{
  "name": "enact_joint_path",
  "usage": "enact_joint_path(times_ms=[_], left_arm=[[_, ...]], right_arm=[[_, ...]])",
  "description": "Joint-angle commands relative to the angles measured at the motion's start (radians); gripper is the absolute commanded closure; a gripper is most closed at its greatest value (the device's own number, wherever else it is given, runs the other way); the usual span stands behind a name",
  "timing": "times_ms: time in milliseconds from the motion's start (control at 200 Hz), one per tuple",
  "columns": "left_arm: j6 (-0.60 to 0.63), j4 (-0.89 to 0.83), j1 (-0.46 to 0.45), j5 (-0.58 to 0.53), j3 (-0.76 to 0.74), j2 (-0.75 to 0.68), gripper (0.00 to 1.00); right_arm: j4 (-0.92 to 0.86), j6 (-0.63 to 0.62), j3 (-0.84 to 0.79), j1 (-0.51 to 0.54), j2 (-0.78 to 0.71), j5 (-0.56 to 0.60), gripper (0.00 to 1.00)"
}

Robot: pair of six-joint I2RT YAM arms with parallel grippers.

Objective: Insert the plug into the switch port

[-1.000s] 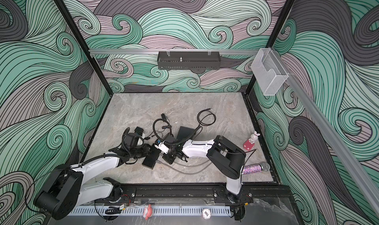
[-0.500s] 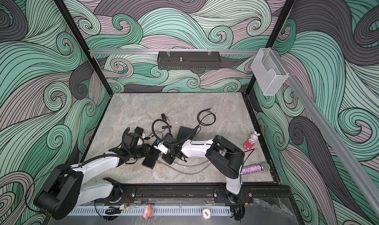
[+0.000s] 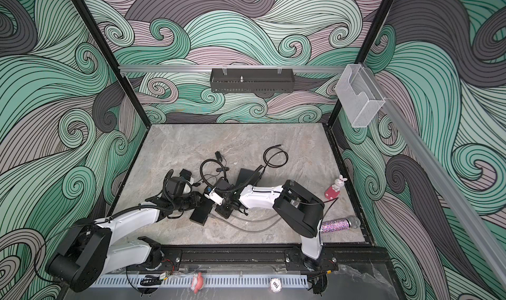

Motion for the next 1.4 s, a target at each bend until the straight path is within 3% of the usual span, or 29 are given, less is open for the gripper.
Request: enact_joint_path(times_ms=[0,505,746,986,1396], left_arm=[[0.012,-0.072,-0.010,0.027,0.003,0.030,0.60],[0.015,-0.070,-0.016,0.037,0.005,0.041,0.61],[0.015,-0.070,-0.018,0.037,0.006,0.045,0.61],[0.015,-0.070,-0.018,0.037,0.008,0.048,0.61],[0.016,-0.076,-0.018,0.040,0.007,0.044,0.61]], right_arm=[[0.083,-0.021,0.035,0.010,0.013,0.000,1.00],[0.083,-0.055,0.090,0.019,0.019,0.054,1.00],[0.097,-0.053,0.097,0.031,0.030,-0.016,1.00],[0.190,0.040,0.043,0.035,0.016,-0.071,1.00],[0.147,-0.008,0.061,0.033,0.015,0.020,1.00]])
